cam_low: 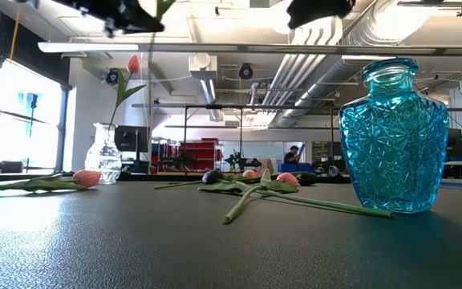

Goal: Sort flowers into vase by color
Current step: Put the bottom right black flower into the transparent vase, then put the top right black flower into the transparent vase

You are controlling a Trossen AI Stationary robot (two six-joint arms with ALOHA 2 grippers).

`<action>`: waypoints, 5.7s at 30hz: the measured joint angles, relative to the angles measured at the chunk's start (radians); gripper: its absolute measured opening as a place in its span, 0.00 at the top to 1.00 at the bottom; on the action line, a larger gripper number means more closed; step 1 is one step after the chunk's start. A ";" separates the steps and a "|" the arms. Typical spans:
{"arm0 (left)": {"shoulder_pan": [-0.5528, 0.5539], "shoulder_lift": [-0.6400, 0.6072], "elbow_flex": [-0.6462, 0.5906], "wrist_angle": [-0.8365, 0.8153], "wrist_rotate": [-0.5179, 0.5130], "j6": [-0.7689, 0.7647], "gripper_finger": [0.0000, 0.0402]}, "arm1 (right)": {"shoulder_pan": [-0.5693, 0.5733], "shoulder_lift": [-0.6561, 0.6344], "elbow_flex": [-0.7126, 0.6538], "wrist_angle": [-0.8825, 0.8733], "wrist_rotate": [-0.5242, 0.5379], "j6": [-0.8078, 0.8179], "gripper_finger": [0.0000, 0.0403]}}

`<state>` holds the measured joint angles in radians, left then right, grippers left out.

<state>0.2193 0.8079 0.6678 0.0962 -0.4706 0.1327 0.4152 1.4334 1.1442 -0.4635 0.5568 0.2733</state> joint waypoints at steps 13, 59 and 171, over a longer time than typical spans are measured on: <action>0.150 -0.168 -0.054 -0.111 -0.278 -0.051 1.00 | -0.003 0.000 -0.268 0.420 -0.005 0.044 0.57; 0.376 -0.119 -0.054 -0.422 -0.162 -0.311 0.72 | -0.001 0.001 -0.329 0.295 0.135 0.397 0.57; -0.265 0.307 -0.053 -0.195 -0.061 -0.366 0.70 | -1.109 0.615 0.249 -0.303 -0.601 -1.086 0.76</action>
<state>-0.0460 1.1145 0.6147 -0.0986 -0.5319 -0.2336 -0.6941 2.0483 1.3931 -0.7663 -0.0444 -0.8124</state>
